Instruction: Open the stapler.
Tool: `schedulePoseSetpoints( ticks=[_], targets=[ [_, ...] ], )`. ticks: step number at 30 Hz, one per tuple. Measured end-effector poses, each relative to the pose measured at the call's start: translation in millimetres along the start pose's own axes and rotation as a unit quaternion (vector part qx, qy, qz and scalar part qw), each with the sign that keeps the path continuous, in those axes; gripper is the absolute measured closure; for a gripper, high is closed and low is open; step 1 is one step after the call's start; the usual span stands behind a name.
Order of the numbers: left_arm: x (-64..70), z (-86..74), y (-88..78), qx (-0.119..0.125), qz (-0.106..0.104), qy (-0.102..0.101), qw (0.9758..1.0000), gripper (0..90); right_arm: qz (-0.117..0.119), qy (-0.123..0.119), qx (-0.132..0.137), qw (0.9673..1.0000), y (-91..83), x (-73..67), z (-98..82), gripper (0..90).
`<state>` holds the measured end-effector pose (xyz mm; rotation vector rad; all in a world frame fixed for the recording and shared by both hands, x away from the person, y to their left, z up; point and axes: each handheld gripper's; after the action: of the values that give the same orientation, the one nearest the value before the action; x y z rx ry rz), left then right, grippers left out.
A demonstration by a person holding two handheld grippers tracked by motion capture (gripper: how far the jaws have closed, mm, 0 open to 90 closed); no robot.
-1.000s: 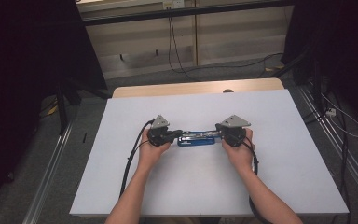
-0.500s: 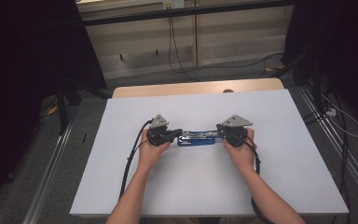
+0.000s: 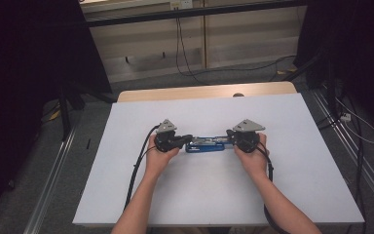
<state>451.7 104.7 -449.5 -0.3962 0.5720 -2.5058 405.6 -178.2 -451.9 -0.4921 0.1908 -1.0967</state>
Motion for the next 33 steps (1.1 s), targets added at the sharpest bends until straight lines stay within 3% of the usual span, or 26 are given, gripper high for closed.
schedulePoseSetpoints(
  ticks=[5, 13, 16, 30, 33],
  targets=[
    [1.6, 2.2, -2.0, 0.003, -0.007, -0.003, 1.0, 88.4, 0.007, 0.005, 0.006, 0.9999, -4.5, 3.5, 2.6, 90.0],
    [5.1, 6.4, -8.6, 0.009, -0.009, -0.013, 0.9998, 78.7, 0.028, 0.013, 0.012, 0.9994, -15.8, 8.0, 6.0, 90.0],
    [6.3, 7.9, -10.6, 0.007, -0.006, -0.017, 0.9998, 72.5, 0.033, 0.015, 0.012, 0.9993, -21.6, 10.0, 5.3, 86.1],
    [13.2, 12.4, -19.3, 0.001, -0.002, -0.022, 0.9998, 58.6, 0.052, 0.026, 0.016, 0.9982, -50.3, 18.1, -4.1, 71.0],
    [14.7, 13.0, -20.8, -0.005, 0.003, -0.023, 0.9997, 52.3, 0.056, 0.025, 0.013, 0.998, -55.6, 18.4, -6.0, 63.7]
  ],
)
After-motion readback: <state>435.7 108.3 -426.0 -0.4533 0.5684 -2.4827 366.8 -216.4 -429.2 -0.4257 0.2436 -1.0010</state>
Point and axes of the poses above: each handheld gripper's, and its own axes: y roughly forward along the jaws, z roughly out of its top, x roughly to its right, and after that the axes turned 1 degree about x, right-handed
